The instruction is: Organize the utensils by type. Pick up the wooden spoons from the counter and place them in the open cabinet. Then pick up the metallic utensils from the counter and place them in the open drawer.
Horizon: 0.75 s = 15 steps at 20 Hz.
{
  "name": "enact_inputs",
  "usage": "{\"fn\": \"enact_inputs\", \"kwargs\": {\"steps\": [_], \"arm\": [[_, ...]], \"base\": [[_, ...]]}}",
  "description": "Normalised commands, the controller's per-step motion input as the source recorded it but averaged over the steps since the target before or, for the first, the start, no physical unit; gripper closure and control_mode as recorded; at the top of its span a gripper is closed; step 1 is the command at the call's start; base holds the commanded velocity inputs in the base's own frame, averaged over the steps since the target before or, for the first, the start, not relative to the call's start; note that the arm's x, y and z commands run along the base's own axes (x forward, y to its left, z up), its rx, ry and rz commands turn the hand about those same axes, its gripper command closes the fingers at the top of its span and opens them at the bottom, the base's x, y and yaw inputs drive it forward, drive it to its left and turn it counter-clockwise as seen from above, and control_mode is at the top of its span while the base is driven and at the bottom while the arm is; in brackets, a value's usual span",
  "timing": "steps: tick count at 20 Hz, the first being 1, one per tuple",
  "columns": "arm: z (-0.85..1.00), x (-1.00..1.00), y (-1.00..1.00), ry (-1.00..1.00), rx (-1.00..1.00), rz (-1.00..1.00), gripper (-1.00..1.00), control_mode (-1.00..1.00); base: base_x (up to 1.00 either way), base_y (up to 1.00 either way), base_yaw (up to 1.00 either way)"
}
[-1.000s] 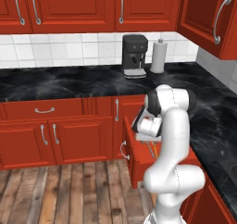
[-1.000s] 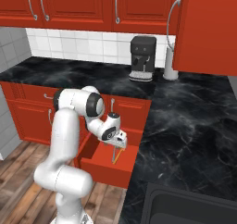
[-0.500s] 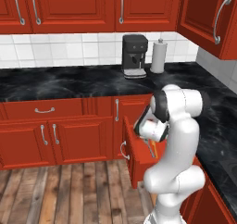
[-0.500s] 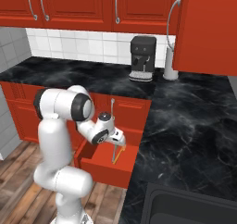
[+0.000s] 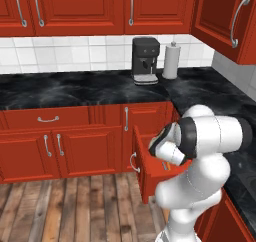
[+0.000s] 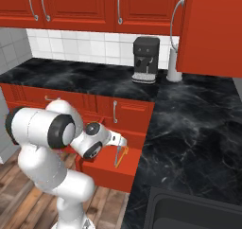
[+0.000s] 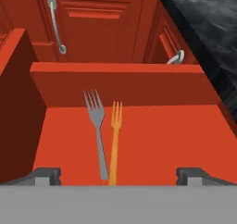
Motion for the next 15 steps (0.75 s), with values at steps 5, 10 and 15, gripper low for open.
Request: {"fn": "enact_inputs", "kwargs": {"steps": [5, 10, 15], "arm": [[1.0, -0.25, 0.1, 0.0, -0.07, 0.0, -1.0, -1.0], [0.87, -0.49, 0.03, 0.1, -0.03, 0.0, -1.0, -1.0], [0.52, -0.83, 0.1, 0.16, 0.0, 0.0, -1.0, -1.0]], "base": [[0.0, 0.0, 0.0], [0.0, 0.0, 0.0], [0.0, 0.0, 0.0]]}}
